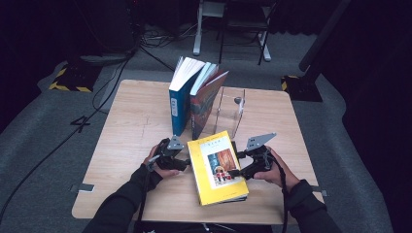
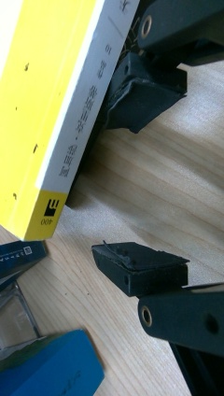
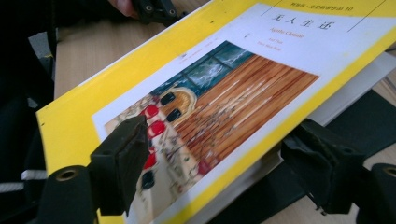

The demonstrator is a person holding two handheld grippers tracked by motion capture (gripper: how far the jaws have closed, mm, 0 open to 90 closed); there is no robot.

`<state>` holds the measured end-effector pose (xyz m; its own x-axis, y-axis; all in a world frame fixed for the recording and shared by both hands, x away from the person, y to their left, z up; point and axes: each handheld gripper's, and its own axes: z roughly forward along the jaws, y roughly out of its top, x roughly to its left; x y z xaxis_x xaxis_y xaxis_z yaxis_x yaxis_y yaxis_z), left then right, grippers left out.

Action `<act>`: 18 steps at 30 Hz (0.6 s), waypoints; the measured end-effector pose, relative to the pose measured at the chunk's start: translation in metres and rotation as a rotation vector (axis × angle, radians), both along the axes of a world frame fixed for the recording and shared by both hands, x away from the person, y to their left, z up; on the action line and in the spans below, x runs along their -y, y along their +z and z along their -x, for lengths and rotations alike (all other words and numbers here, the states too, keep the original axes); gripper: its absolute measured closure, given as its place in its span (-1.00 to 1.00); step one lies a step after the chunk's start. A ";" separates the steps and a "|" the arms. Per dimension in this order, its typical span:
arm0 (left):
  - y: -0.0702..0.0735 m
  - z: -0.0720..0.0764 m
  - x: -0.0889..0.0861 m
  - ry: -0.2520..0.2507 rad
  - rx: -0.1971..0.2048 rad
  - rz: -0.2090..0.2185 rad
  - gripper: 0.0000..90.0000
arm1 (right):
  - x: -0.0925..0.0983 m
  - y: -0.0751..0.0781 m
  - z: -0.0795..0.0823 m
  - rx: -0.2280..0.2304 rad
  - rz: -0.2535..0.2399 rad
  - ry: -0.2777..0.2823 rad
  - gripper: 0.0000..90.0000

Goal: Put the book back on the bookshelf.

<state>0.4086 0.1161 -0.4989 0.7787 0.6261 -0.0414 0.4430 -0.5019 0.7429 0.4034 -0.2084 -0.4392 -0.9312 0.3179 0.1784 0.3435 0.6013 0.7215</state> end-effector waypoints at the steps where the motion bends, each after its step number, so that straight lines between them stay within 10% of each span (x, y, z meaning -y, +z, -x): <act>1: 0.000 0.000 -0.001 0.000 0.000 0.006 -0.27 | -0.003 -0.001 -0.002 0.001 0.011 0.006 -0.36; 11: 0.002 -0.010 0.007 0.004 0.007 0.014 -0.14 | -0.018 -0.004 -0.008 -0.007 -0.039 0.054 0.42; 18: 0.013 -0.014 0.008 -0.006 0.014 0.067 -0.01 | -0.010 0.002 -0.002 0.046 -0.102 0.060 0.58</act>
<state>0.4225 0.1083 -0.4859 0.7830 0.6177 -0.0726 0.4298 -0.4531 0.7810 0.4055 -0.1981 -0.4375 -0.9558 0.2442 0.1637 0.2746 0.5424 0.7940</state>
